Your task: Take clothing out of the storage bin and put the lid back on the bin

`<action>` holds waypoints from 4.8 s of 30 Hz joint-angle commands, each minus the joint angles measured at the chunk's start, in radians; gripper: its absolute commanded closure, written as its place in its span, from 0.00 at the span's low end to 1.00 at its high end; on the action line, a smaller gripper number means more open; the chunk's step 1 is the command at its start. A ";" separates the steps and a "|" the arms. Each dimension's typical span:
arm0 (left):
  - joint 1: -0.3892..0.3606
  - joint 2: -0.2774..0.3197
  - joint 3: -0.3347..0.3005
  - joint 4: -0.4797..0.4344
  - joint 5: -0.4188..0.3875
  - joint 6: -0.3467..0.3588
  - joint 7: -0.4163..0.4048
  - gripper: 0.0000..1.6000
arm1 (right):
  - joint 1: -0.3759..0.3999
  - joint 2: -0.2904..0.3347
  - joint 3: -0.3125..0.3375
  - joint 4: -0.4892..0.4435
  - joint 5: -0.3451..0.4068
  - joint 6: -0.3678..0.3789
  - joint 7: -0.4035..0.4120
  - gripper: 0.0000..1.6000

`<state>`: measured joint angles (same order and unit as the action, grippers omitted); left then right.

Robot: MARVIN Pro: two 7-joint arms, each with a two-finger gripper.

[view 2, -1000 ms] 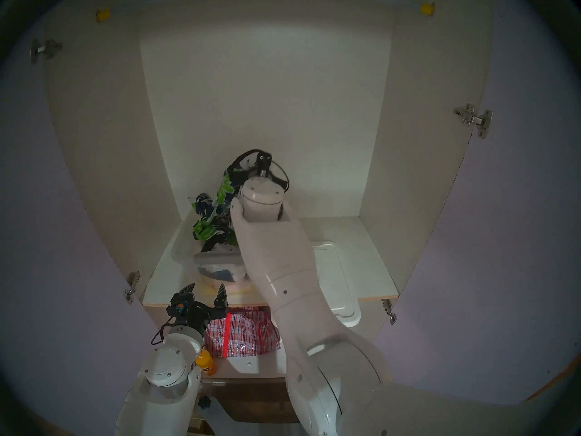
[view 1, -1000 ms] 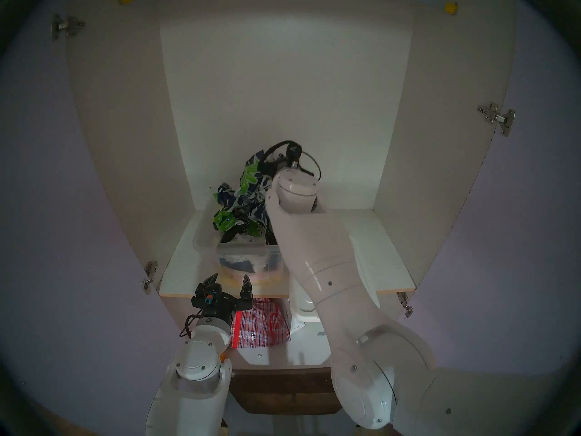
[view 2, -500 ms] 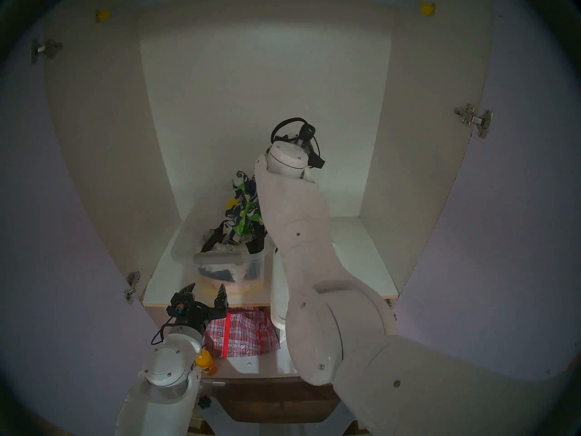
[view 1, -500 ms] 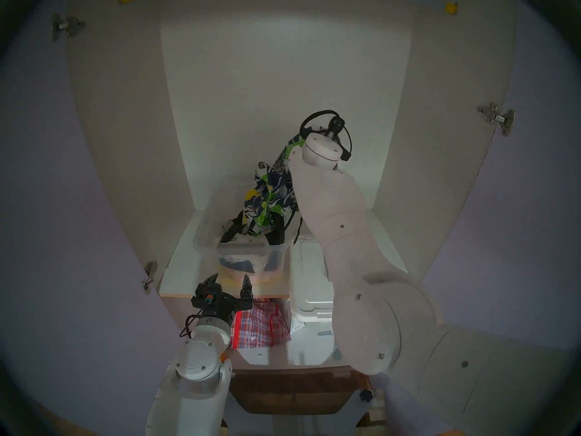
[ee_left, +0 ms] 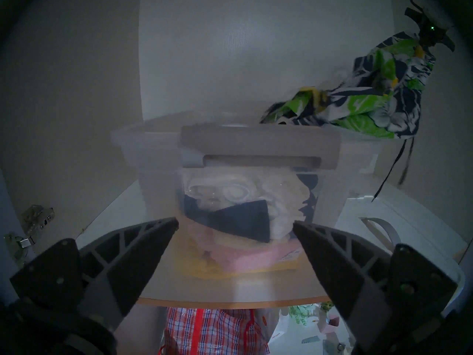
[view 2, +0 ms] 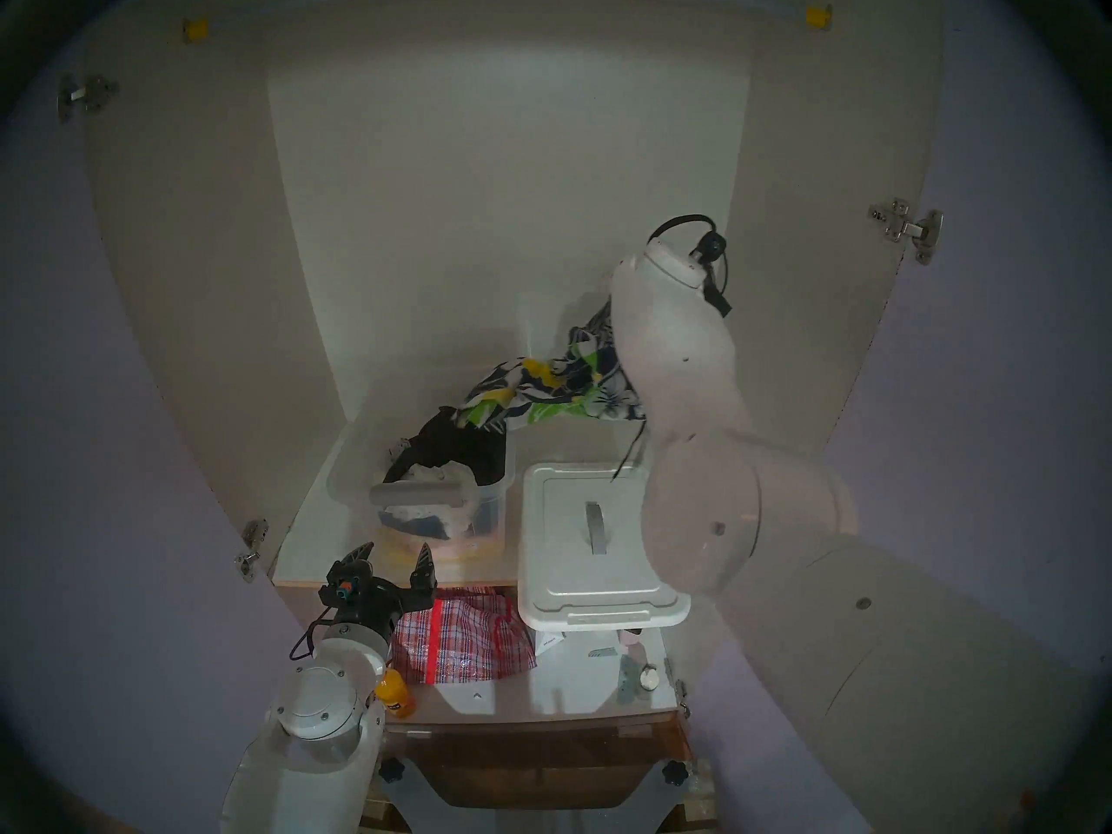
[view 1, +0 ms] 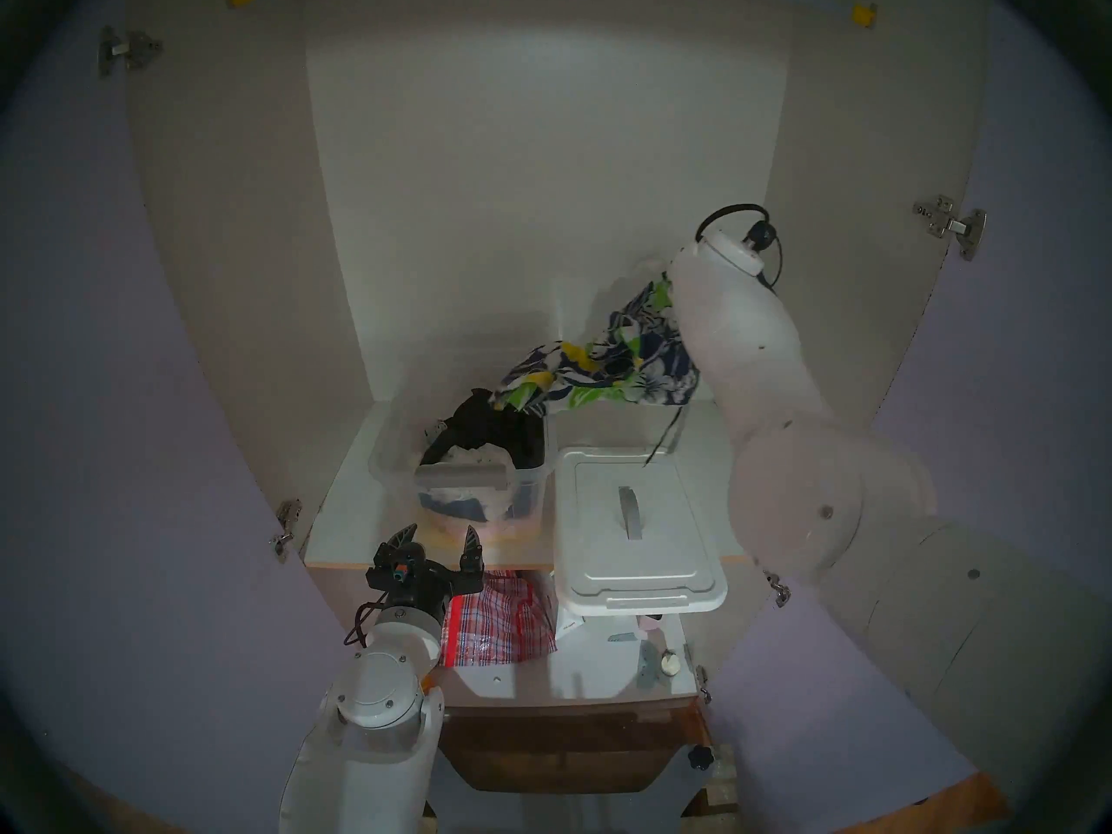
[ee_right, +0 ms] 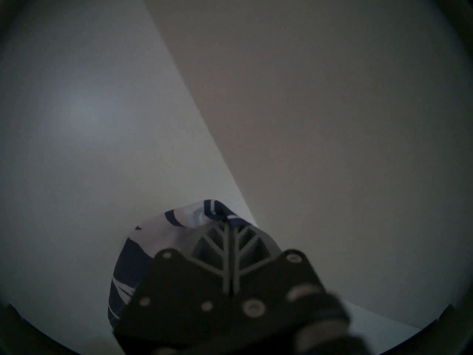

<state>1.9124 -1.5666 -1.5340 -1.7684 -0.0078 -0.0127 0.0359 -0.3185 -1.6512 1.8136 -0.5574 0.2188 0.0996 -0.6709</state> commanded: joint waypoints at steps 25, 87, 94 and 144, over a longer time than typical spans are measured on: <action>-0.010 0.000 0.003 -0.025 -0.001 -0.007 -0.003 0.00 | 0.047 0.050 0.082 0.457 0.067 -0.226 -0.154 1.00; -0.012 0.001 0.005 -0.019 -0.001 -0.007 0.002 0.00 | -0.259 0.175 -0.231 0.451 -0.451 0.155 1.113 0.00; -0.014 0.001 0.005 -0.016 -0.001 -0.007 0.004 0.00 | -0.295 0.143 -0.230 0.451 -0.451 0.128 1.123 0.00; -0.020 0.003 0.010 -0.007 -0.001 -0.008 0.015 0.00 | -0.221 -0.008 -0.067 0.108 -0.348 -0.211 0.678 1.00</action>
<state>1.9037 -1.5649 -1.5266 -1.7499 -0.0079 -0.0128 0.0541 -0.6103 -1.6183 1.7290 -0.3522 -0.1516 -0.0700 0.0457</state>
